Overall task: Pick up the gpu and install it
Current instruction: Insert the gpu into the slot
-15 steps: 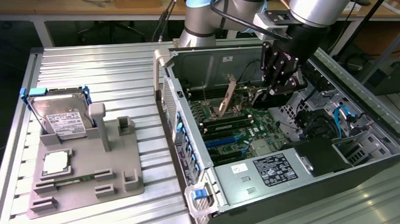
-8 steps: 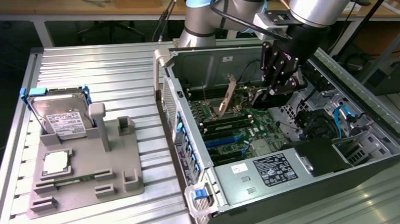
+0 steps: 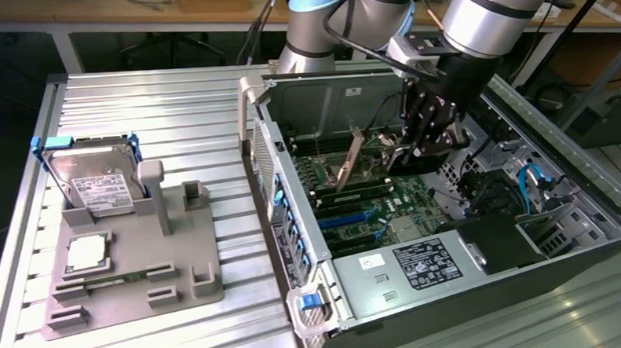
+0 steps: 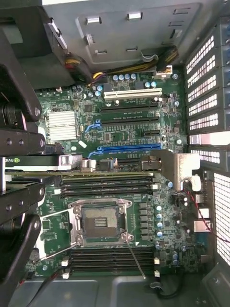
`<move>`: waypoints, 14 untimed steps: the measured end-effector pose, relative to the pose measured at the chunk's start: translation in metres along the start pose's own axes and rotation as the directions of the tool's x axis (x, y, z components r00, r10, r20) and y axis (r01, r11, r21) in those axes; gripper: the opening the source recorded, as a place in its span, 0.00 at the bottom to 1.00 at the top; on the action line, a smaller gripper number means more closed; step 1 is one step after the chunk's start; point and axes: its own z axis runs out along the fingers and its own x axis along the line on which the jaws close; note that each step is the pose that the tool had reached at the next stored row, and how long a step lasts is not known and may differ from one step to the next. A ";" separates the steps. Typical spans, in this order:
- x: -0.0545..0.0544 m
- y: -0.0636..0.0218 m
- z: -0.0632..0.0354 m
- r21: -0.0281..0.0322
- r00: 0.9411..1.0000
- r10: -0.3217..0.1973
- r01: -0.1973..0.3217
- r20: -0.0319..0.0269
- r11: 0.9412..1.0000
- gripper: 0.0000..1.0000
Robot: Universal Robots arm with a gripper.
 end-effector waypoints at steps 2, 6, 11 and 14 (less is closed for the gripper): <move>0.000 0.0001 0.0036 0.000 1.000 -0.005 0.005 0.000 1.000 0.27; 0.000 0.0005 0.0110 -0.001 1.000 -0.021 0.021 -0.001 1.000 0.27; 0.001 0.0006 0.0201 -0.001 1.000 -0.025 0.025 -0.001 1.000 0.27; 0.001 0.0004 0.0279 -0.001 1.000 -0.025 0.025 -0.001 1.000 0.27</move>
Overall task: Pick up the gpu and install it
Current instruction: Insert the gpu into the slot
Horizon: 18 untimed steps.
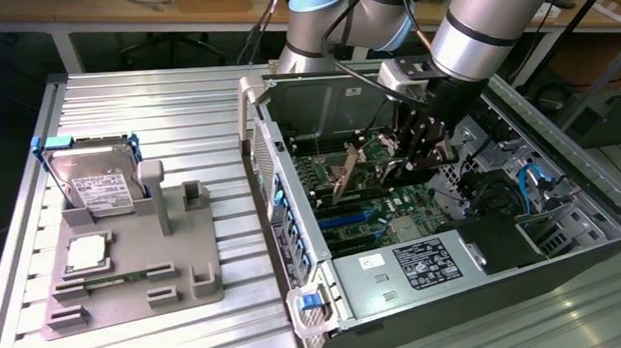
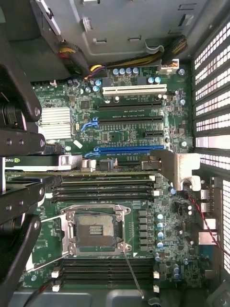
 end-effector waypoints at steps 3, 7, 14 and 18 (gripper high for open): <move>0.000 -0.0001 0.0055 0.000 1.000 0.000 0.000 0.000 1.000 0.27; 0.000 -0.0003 0.0129 0.000 1.000 0.000 0.000 0.000 1.000 0.27; 0.001 -0.0007 0.0258 0.000 1.000 0.000 0.000 0.000 1.000 0.27; 0.001 -0.0006 0.0258 0.000 1.000 0.000 0.000 0.000 1.000 0.27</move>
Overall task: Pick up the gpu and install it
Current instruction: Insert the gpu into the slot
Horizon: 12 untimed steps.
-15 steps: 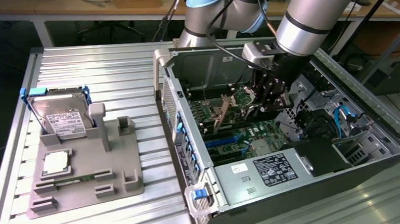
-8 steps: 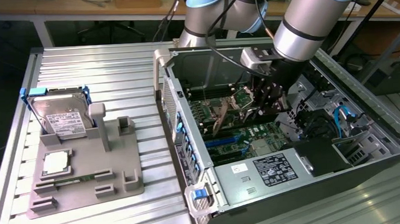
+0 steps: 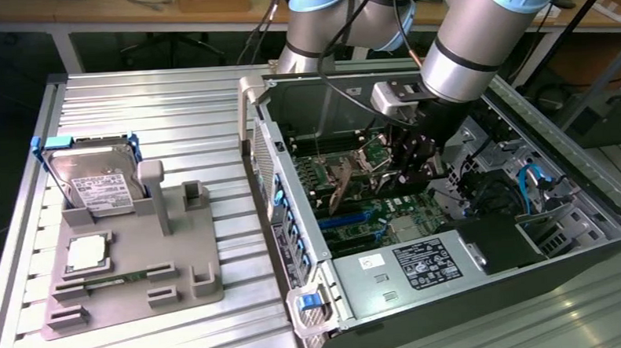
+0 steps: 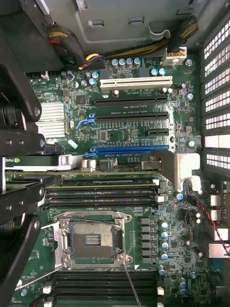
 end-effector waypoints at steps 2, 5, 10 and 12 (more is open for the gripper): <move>0.000 0.0000 0.0000 0.000 1.000 0.000 0.000 0.000 1.000 0.27; 0.000 0.0000 0.0000 0.000 1.000 0.000 0.000 0.000 1.000 0.27; 0.000 0.0013 0.0001 0.000 1.000 0.000 0.000 0.000 1.000 0.27; 0.000 0.0039 0.0002 0.000 1.000 0.000 0.000 0.000 1.000 0.27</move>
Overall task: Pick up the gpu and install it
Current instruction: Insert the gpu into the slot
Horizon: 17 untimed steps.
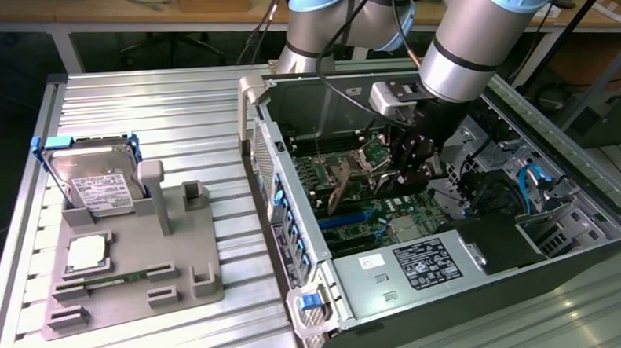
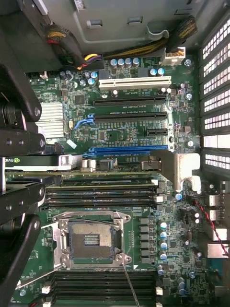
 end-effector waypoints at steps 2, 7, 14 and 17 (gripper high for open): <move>0.000 0.0042 0.0002 0.000 1.000 0.000 0.000 0.000 1.000 0.27; 0.000 0.0123 0.0005 0.001 1.000 0.000 0.000 0.000 1.000 0.27; 0.001 0.0129 0.0005 0.001 1.000 0.000 0.000 0.000 1.000 0.27; 0.001 0.0129 0.0005 0.001 1.000 0.000 0.000 0.000 1.000 0.27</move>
